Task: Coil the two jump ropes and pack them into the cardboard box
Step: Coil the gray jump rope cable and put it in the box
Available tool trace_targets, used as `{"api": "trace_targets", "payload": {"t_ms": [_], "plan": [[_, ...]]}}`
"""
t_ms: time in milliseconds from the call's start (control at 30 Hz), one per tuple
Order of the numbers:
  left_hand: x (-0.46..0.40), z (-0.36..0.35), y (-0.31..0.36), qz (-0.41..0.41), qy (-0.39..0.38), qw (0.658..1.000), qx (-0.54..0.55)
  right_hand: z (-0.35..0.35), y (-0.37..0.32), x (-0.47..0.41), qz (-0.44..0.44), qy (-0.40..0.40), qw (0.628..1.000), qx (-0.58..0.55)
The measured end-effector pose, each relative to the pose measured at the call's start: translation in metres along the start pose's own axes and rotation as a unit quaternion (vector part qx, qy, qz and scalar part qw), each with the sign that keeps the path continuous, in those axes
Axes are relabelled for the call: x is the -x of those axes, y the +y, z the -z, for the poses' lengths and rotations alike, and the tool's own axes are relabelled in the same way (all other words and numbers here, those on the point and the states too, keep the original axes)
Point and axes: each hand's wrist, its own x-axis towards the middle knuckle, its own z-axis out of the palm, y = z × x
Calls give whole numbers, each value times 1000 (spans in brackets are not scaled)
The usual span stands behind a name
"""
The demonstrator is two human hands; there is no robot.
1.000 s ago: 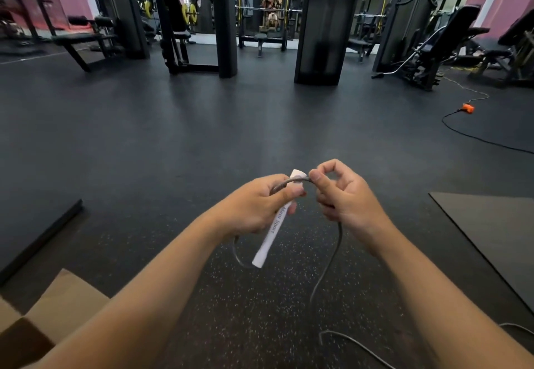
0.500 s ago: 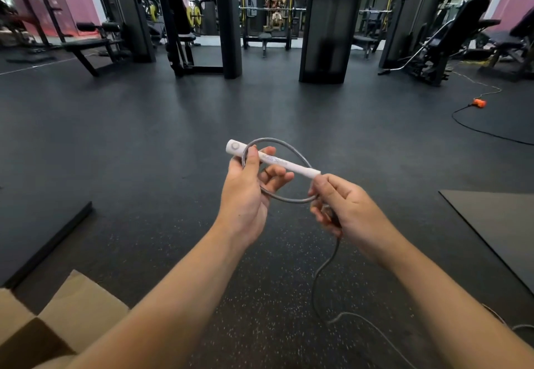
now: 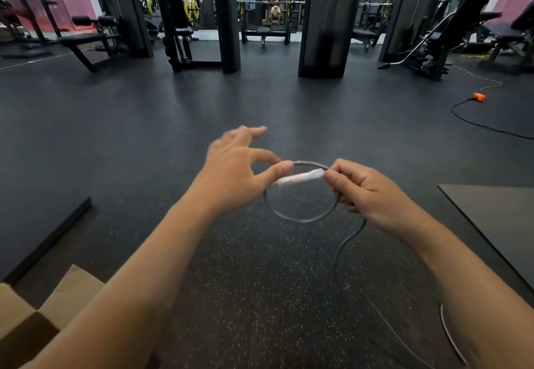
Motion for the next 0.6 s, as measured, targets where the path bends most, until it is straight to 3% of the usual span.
{"api": "trace_targets", "payload": {"t_ms": [167, 300, 500, 600], "plan": [[7, -21, 23, -12, -140, 960, 241, -15, -3, -2, 27, -33, 998, 50], [12, -27, 27, 33, -196, 890, 411, -11, -2, 0, 22, -12, 1000, 3], [9, -25, 28, 30, -112, 942, 316, -3, 1, 3, -16, 63, 994, -82], [6, -19, 21, 61, -59, 912, 402, 18, 5, 6, -34, 117, 989, -89]]}}
